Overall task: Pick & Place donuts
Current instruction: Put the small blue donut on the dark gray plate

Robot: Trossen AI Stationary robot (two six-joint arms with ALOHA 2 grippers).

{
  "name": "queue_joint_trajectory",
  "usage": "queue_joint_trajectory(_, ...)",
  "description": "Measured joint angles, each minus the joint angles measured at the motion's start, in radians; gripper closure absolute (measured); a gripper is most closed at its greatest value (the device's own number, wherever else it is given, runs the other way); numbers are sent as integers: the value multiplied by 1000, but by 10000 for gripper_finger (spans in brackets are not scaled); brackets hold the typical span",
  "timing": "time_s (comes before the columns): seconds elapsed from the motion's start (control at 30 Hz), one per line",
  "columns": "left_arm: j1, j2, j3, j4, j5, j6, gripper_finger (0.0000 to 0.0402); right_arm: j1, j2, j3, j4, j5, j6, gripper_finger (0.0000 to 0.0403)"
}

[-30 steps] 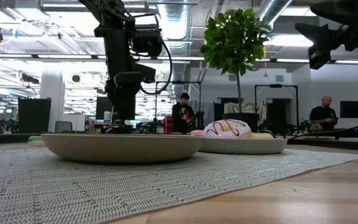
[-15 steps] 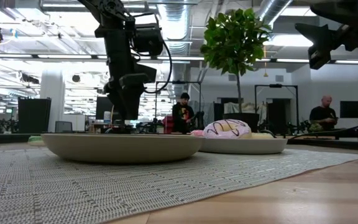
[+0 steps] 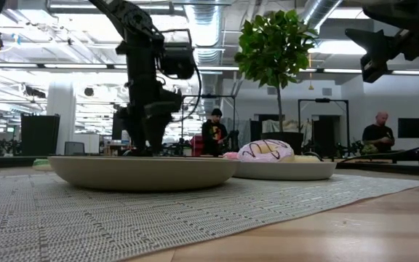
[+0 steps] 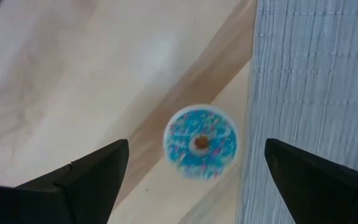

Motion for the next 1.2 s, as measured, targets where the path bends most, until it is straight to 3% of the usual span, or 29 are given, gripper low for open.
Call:
queue_joint_trajectory(0.5, -1, 114, 2, 26, 65, -10, 37, -1, 1, 0, -4, 0, 16, 241)
queue_joint_trajectory(0.97, 0, 127, 24, 17, 61, -15, 123, 0, 1, 0, -7, 1, 25, 242)
queue_joint_trajectory(1.2, 1, 127, 24, 16, 42, -16, 145, 0, 2, 0, -7, 1, 25, 241)
